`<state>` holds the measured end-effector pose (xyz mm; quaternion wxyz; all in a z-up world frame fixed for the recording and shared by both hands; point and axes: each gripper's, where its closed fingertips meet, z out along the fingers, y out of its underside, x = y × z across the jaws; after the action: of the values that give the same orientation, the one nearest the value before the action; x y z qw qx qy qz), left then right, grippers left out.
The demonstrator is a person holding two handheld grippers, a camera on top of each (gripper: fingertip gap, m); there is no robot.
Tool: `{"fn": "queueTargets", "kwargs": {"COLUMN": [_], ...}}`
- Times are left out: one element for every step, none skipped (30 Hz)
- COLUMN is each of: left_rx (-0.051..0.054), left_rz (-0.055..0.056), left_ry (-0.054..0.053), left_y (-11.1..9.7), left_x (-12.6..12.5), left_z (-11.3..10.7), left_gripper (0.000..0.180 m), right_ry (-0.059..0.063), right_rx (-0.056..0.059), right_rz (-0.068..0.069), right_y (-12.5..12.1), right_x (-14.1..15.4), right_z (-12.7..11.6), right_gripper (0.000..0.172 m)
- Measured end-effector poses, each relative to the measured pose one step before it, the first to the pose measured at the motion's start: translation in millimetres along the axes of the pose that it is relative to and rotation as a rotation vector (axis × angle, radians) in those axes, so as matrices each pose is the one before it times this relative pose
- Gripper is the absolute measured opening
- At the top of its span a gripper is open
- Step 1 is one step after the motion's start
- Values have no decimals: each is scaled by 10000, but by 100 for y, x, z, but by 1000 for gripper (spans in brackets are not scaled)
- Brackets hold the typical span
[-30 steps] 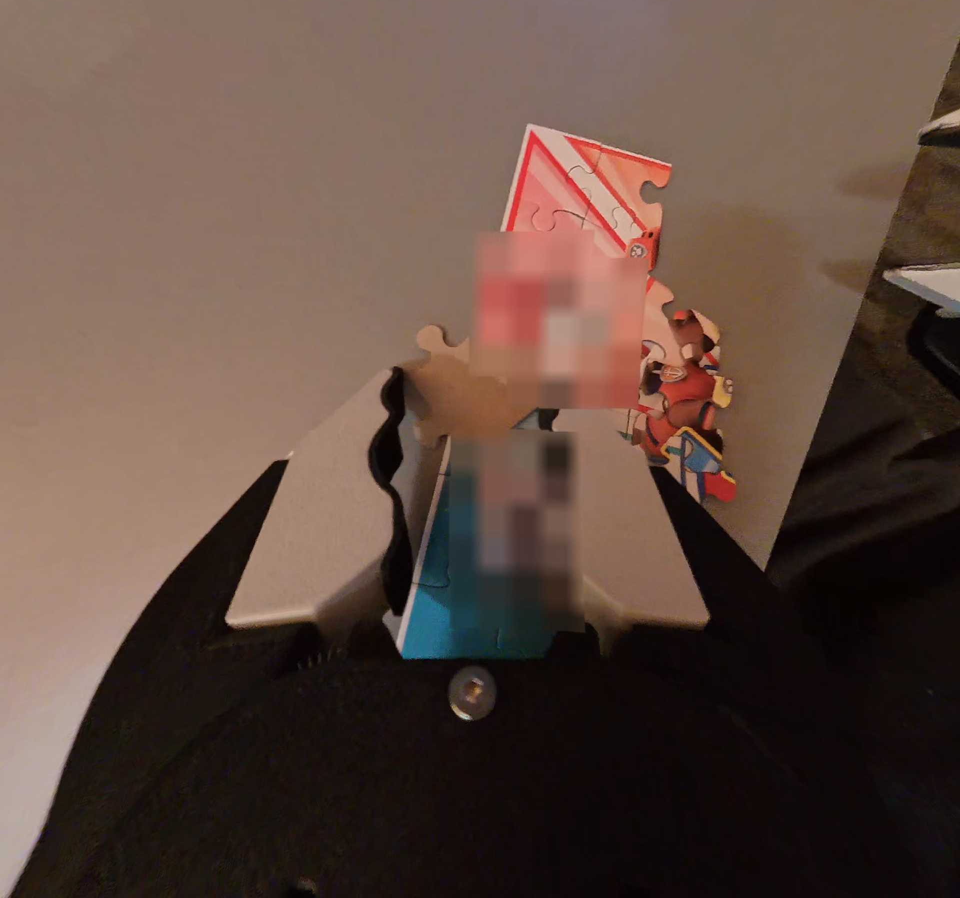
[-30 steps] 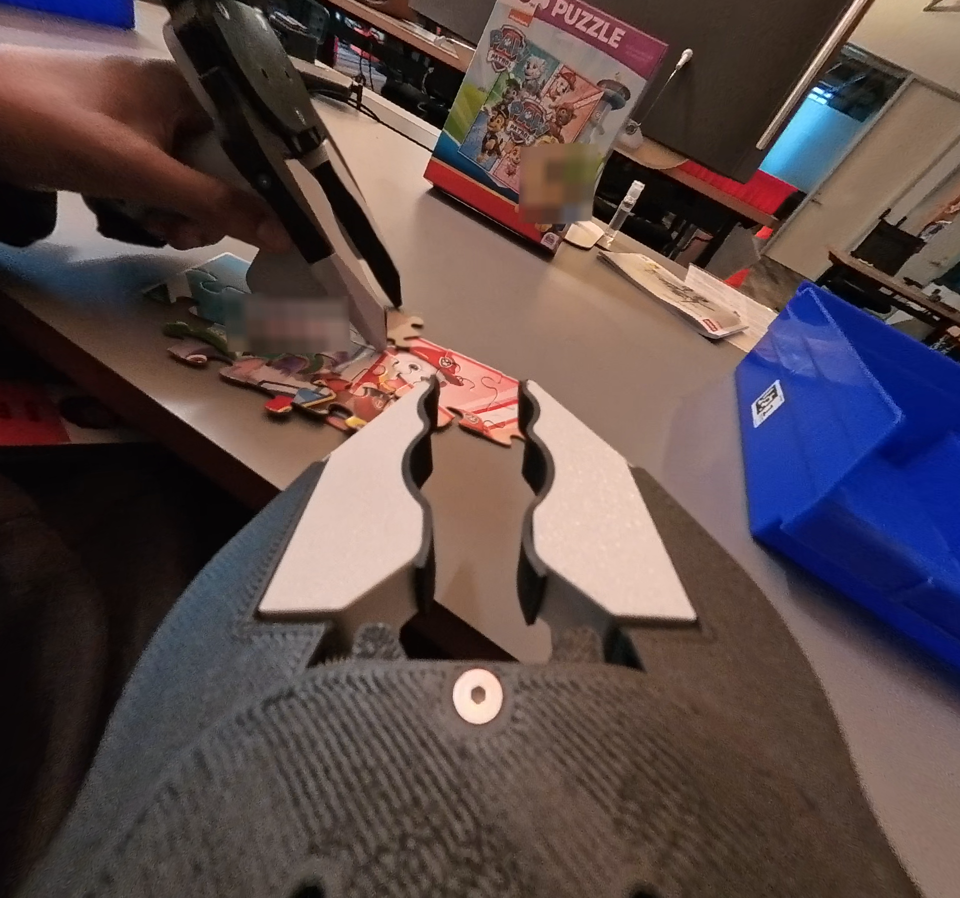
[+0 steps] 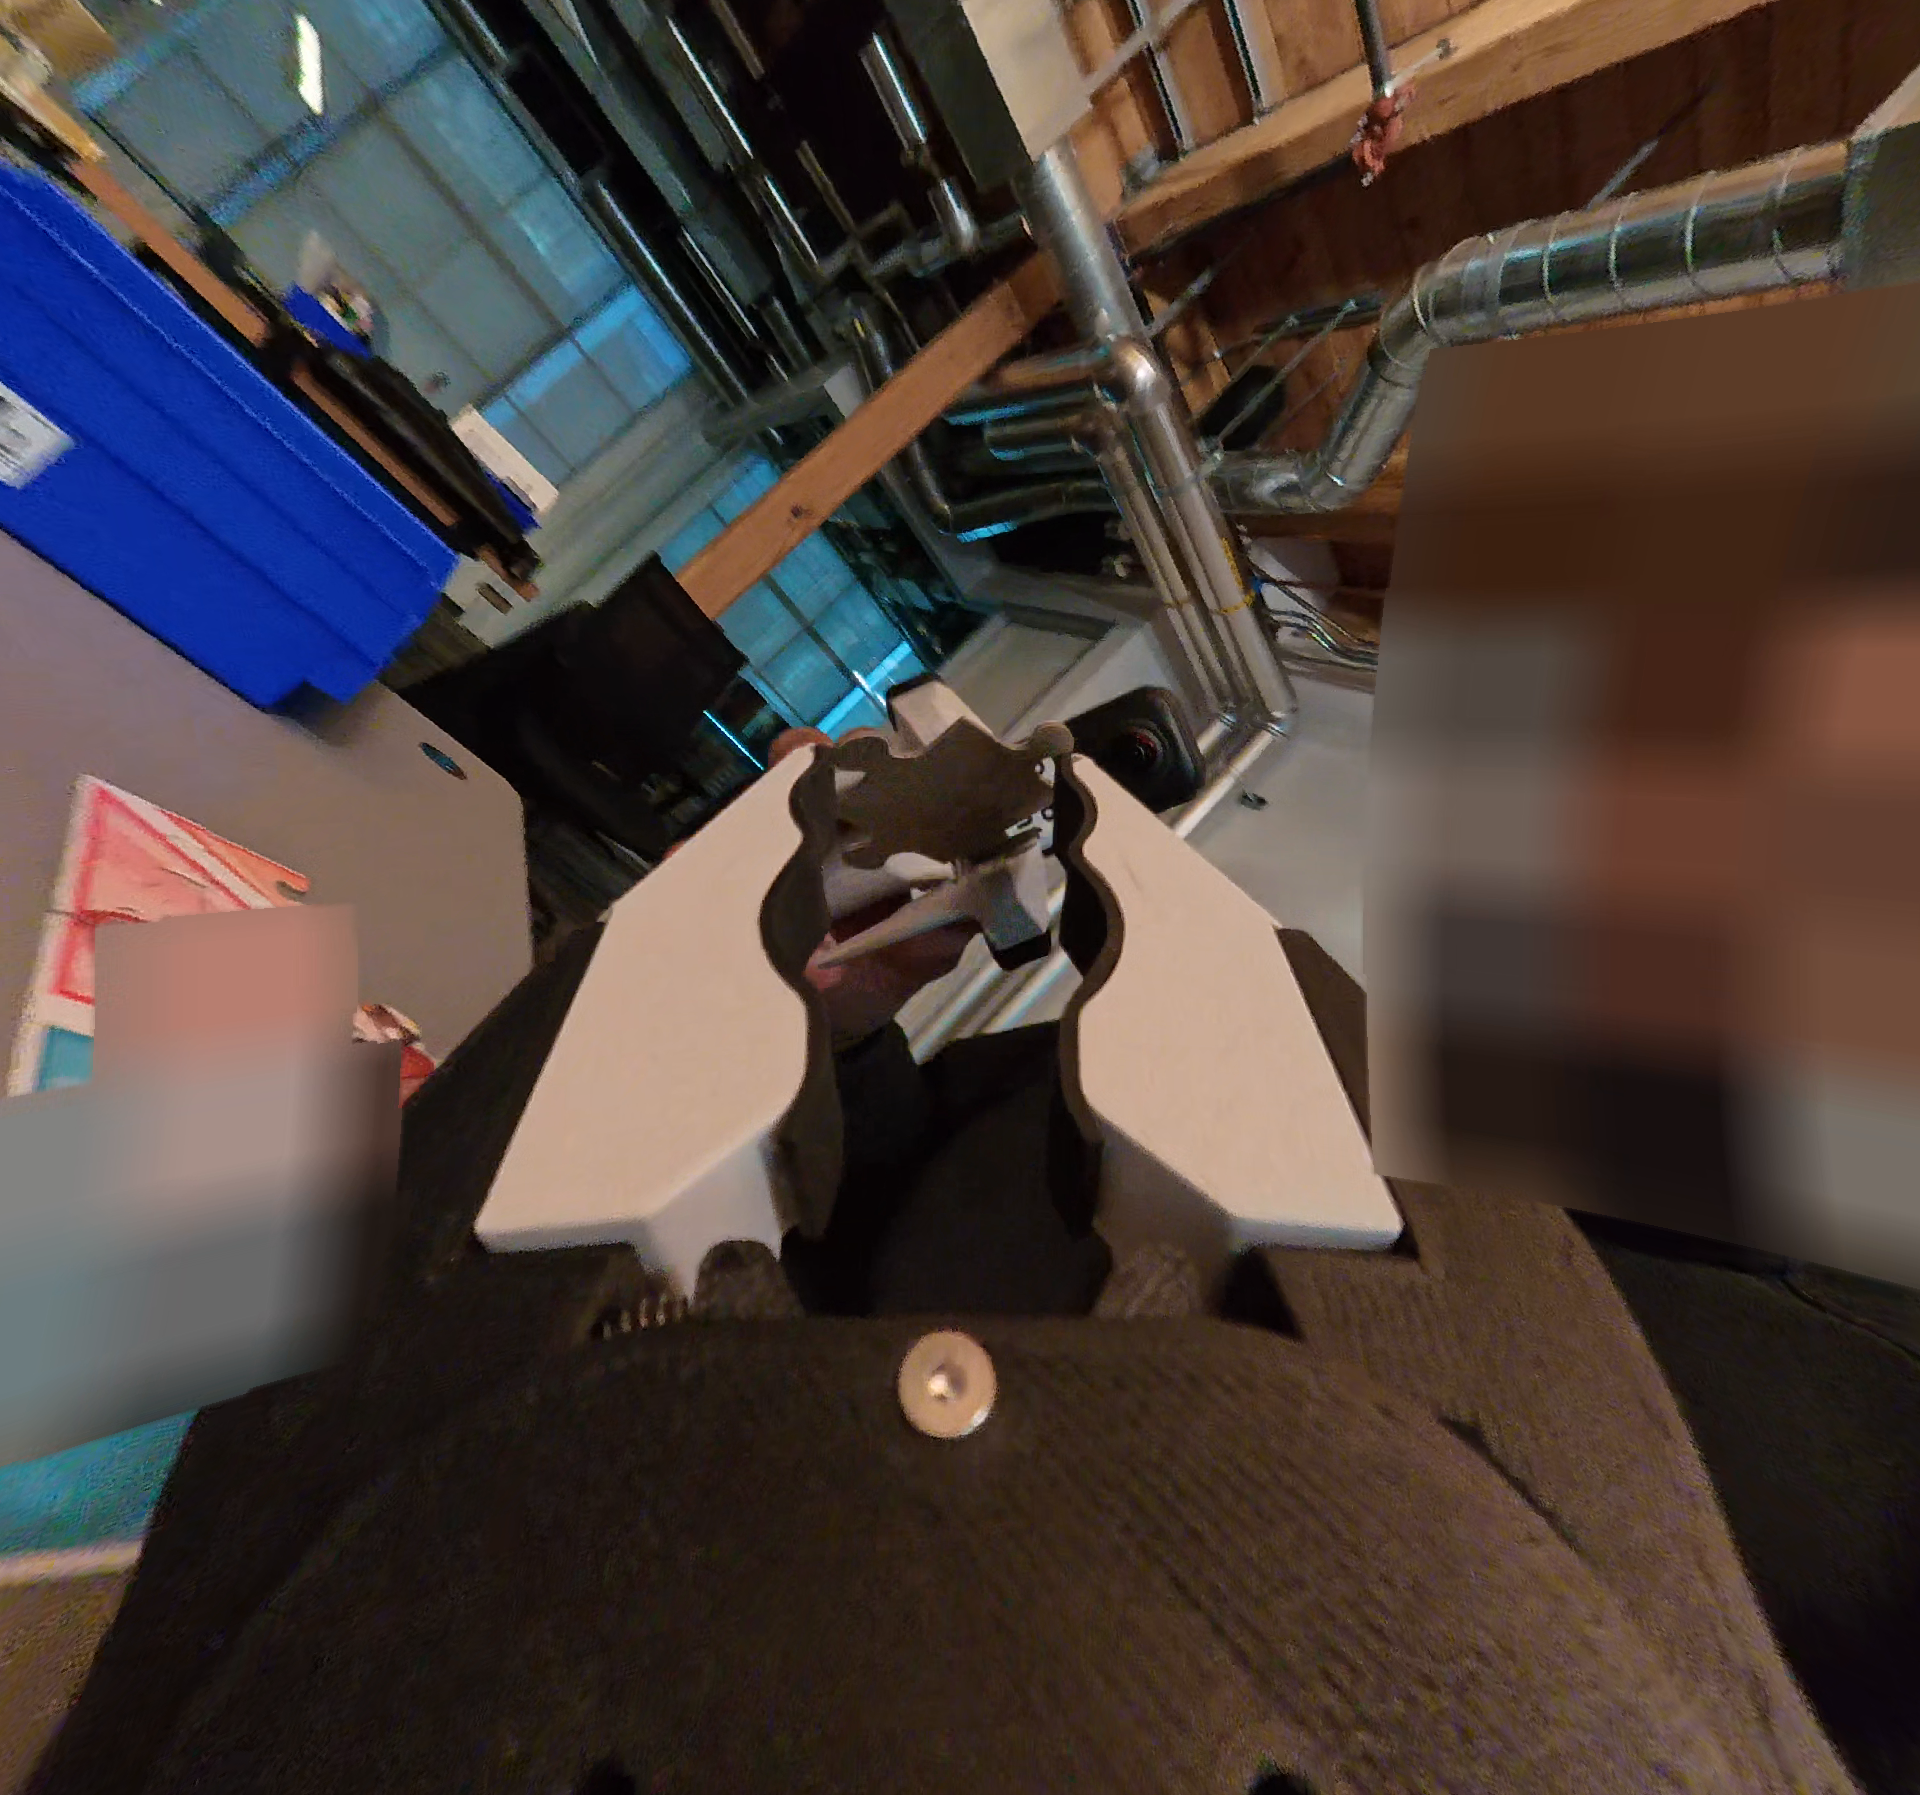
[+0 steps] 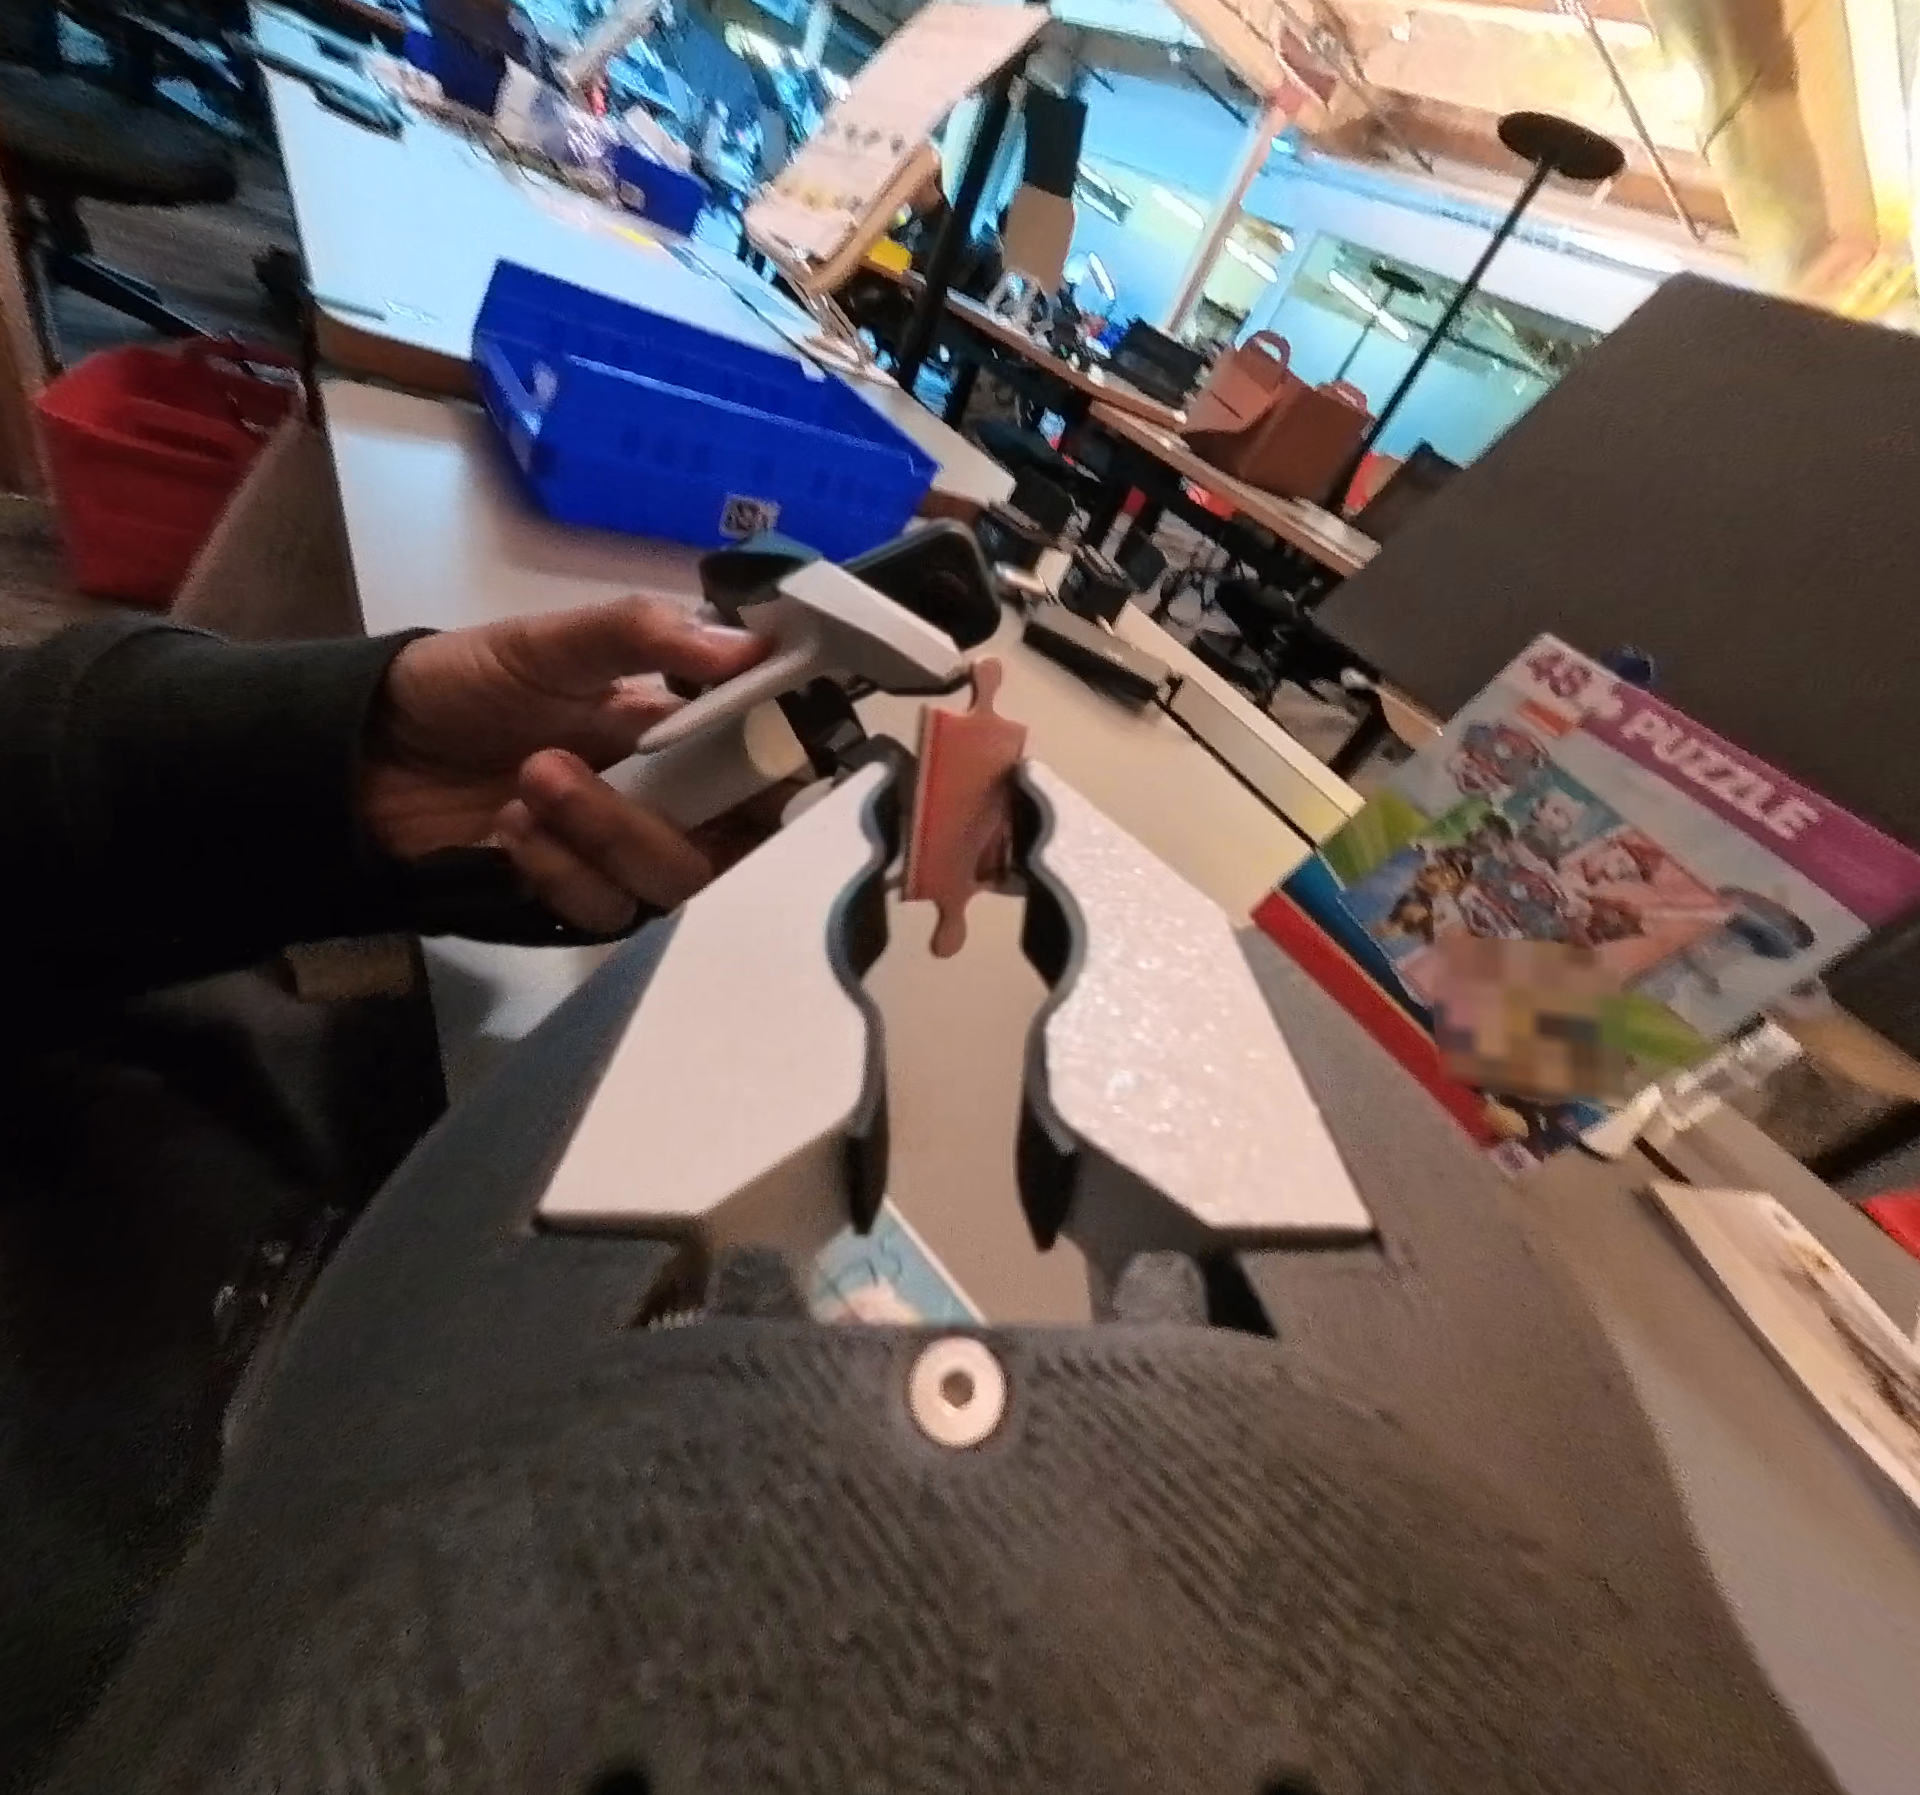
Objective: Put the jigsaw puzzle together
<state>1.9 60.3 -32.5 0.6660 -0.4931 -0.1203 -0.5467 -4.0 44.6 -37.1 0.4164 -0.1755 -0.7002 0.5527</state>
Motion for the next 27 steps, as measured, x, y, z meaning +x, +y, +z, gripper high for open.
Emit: {"fn": "queueTargets", "kwargs": {"left_rx": [267,276,395,533,569,586,706,875,894,763,574,394,159,-91,-239,-229,-124,-56,-15,36,58,19,-51,-111,-171,-231,-294], "left_rz": [226,216,273,399,471,487,535,542,571,596,543,471,392,329,283,251,134,-65,-216,-259,-201,-95,11,92,144,184,231], "left_ry": [-193,-208,-278,-334,-454,-624,-664,-705,-714,-625,-598,-514,-351,-260,-334,-392,-307,-81,169,283,241,118,-12,-67,-61,-29,-11], "left_y": [-746,-841,-1101,-1380,-1560,-1731,-1967,-2179,-2138,-1870,-1491,-1100,-651,-155,223,386,356,267,160,69,49,130,249,356,458,565,687], "left_x": [338,363,382,427,333,73,-25,-154,-269,-258,-362,-342,-245,-268,-558,-793,-725,-395,41,266,263,122,-9,-24,68,185,306], "left_z": [-970,-1106,-1266,-1407,-1528,-1635,-1725,-1791,-1693,-1473,-1177,-825,-476,-202,-23,28,57,50,27,6,-12,29,104,184,277,377,477], "left_gripper": [38,35,34,34,34,34,35,37,41,41,41,41,42,42,43,44,44,44,44,44,44,43,43,43,43,43,43], "right_ry": [-144,-176,-170,-140,-123,-145,-196,-204,-174,-135,-76,-28,-48,-166,-357,-492,-490,-333,-205,-95,44,123,150,179,201,223,258], "right_rx": [157,-18,-152,-227,-256,-237,-222,-231,-268,-337,-414,-473,-475,-454,-416,-347,-296,-247,-122,130,296,303,256,218,201,219,221], "right_rz": [56,14,-73,-145,-190,-205,-220,-263,-375,-522,-669,-793,-796,-657,-357,7,252,378,384,394,451,515,557,576,572,543,502], "right_y": [-448,-149,122,280,361,332,282,266,308,390,474,535,522,471,397,292,263,329,410,346,326,455,588,687,740,732,731], "right_x": [-92,-95,-66,-14,-2,-51,-148,-178,-164,-130,-116,-122,-251,-499,-764,-845,-708,-383,-135,76,376,600,747,831,850,833,781], "right_z": [506,666,827,1000,1146,1284,1438,1587,1714,1822,1873,1871,1787,1679,1504,1254,866,404,-128,-602,-1008,-1319,-1521,-1695,-1821,-1921,-1979], "right_gripper": [12,6,0,0,0,0,0,0,0,0,0,0,0,0,5,22,37,44,50,53,53,50,49,48,48,48,48]}}
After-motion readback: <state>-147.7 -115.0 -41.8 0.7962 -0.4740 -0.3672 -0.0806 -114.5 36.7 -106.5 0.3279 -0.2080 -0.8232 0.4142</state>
